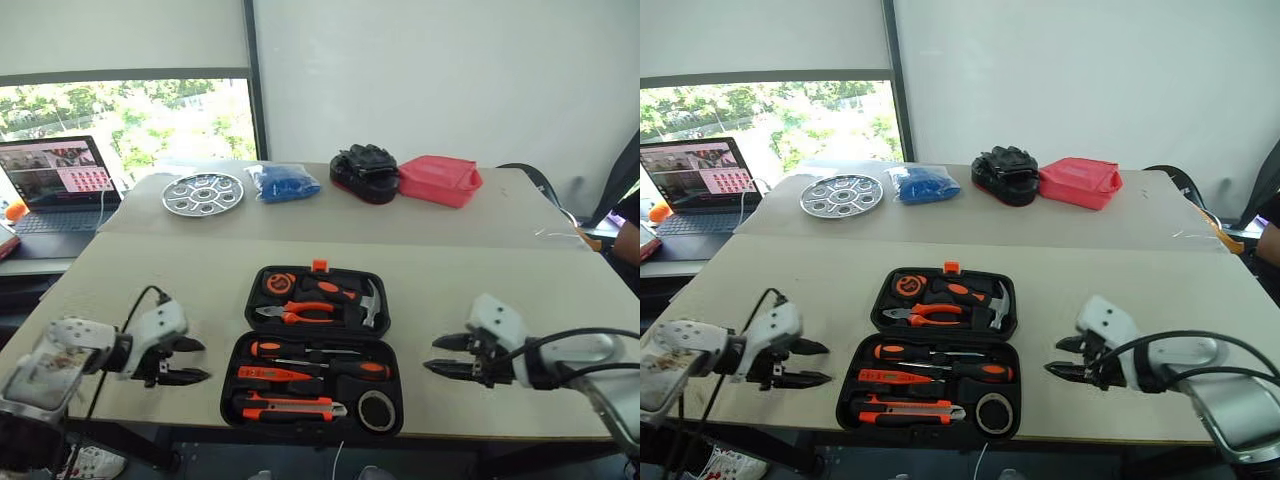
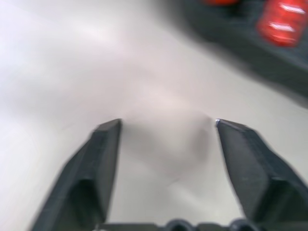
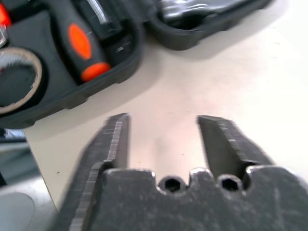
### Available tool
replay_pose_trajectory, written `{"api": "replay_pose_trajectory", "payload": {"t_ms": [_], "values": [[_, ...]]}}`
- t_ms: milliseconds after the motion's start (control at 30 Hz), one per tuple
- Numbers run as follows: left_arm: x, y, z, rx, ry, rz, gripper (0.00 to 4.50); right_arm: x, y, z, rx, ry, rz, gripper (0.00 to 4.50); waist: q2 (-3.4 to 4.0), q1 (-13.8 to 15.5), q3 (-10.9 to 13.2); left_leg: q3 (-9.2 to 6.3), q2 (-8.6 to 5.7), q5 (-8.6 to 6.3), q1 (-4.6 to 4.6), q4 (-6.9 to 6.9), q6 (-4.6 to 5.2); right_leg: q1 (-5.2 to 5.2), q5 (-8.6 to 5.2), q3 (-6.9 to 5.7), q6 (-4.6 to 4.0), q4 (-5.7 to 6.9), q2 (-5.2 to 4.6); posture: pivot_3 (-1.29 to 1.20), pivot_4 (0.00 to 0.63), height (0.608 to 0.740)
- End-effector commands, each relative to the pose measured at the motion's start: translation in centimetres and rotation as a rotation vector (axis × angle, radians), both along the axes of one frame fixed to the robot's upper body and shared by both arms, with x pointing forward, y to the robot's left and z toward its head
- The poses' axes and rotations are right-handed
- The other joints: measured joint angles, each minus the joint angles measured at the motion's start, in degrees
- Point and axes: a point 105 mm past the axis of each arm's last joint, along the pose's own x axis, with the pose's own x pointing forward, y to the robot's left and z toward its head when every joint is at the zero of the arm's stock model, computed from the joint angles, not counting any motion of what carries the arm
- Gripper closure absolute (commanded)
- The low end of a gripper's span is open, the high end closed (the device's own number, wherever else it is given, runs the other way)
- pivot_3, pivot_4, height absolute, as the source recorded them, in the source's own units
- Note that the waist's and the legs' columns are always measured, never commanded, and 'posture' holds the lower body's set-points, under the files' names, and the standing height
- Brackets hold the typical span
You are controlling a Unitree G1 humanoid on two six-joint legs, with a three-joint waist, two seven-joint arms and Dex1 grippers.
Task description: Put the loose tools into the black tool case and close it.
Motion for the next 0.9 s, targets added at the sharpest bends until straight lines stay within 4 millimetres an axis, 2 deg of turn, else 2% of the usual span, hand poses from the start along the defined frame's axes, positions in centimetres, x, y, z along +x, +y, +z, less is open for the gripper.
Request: {"api": "replay_pose_trajectory", "payload": {"t_ms": [33,67,167,267,467,500,567,600,633,700,800,900], "values": [[1.7,-1.2,2.3,-0.169,0.109,0.169,0.00,2.2,-0.7,2.0,0.091,-0.001,-0.121,0.26,-0.03,0.04,0.01,0.03,0.00,0.00,-0.01,0.01,0.00,0.00,0.01,0.00,0.01,-0.01,0.00,0.00,0.150,0.740],[1.8,-1.6,2.3,-0.191,0.152,0.191,0.00,2.6,-0.5,2.1,0.121,0.024,-0.134,0.12,-0.05,0.12,0.02,0.07,-0.02,0.00,-0.01,0.04,0.00,0.04,0.02,0.00,0.02,-0.01,-0.01,0.00,0.150,0.740],[2.3,-3.1,2.6,-0.236,0.238,0.228,0.00,3.9,0.0,2.2,0.196,0.098,-0.210,0.12,-0.06,0.11,0.01,0.06,-0.06,-0.02,-0.05,-0.03,0.02,0.00,0.03,0.00,0.06,-0.01,-0.03,0.00,0.150,0.740],[4.2,-5.2,2.9,-0.280,0.308,0.324,0.00,6.2,0.8,2.3,0.302,0.175,-0.312,0.12,-0.06,0.19,0.01,-0.07,-0.10,-0.03,-0.27,-0.05,0.03,-0.19,0.03,0.00,0.05,0.00,-0.05,0.00,0.150,0.740],[5.8,-7.1,3.4,-0.306,0.335,0.398,0.00,7.5,1.9,2.3,0.358,0.254,-0.355,0.12,-0.06,0.21,0.01,-0.31,-0.16,-0.02,-0.49,-0.04,0.02,-0.33,0.06,-0.04,0.06,0.00,-0.12,0.00,0.150,0.740],[6.0,-7.4,3.3,-0.297,0.328,0.398,0.00,7.5,2.2,2.2,0.356,0.261,-0.353,0.50,-0.06,0.23,0.01,-0.33,-0.17,-0.02,-0.48,-0.06,0.02,-0.33,0.06,-0.04,0.06,0.00,-0.14,0.00,0.150,0.740],[6.2,-7.5,3.1,-0.277,0.313,0.404,0.00,7.5,2.4,2.0,0.351,0.268,-0.351,0.76,-0.06,0.24,0.01,-0.33,-0.18,-0.02,-0.49,-0.06,0.02,-0.33,0.07,-0.05,0.06,0.00,-0.17,0.00,0.150,0.740],[6.2,-7.4,2.9,-0.257,0.298,0.406,0.00,7.4,2.6,1.8,0.347,0.272,-0.348,1.12,-0.06,0.23,0.01,-0.33,-0.18,-0.02,-0.49,-0.06,0.02,-0.33,0.07,-0.05,0.06,0.00,-0.18,0.00,0.150,0.740],[6.3,-7.3,2.8,-0.255,0.288,0.410,0.26,7.3,2.7,1.7,0.342,0.276,-0.344,1.61,-0.06,0.22,0.01,-0.33,-0.19,-0.02,-0.48,-0.06,0.01,-0.33,0.07,-0.04,0.06,0.00,-0.19,0.00,0.150,0.740],[6.3,-7.2,2.6,-0.254,0.289,0.413,0.68,7.1,3.0,1.5,0.333,0.282,-0.334,2.17,-0.06,0.19,0.01,-0.34,-0.20,-0.01,-0.48,-0.05,-0.01,-0.33,0.08,-0.04,0.06,0.02,-0.19,0.00,0.150,0.740],[6.3,-7.0,2.2,-0.233,0.289,0.419,1.78,6.9,3.1,1.4,0.330,0.291,-0.332,2.21,-0.06,0.18,0.01,-0.35,-0.20,0.01,-0.46,-0.04,-0.03,-0.33,0.10,-0.04,0.05,0.03,-0.19,0.00,0.150,0.740],[6.5,-6.9,1.7,-0.221,0.279,0.430,1.78,6.6,3.1,1.0,0.324,0.300,-0.328,2.21,-0.05,0.19,0.01,-0.35,-0.20,0.01,-0.46,-0.04,-0.04,-0.33,0.10,-0.04,0.06,0.04,-0.19,0.00,0.150,0.740]]}}
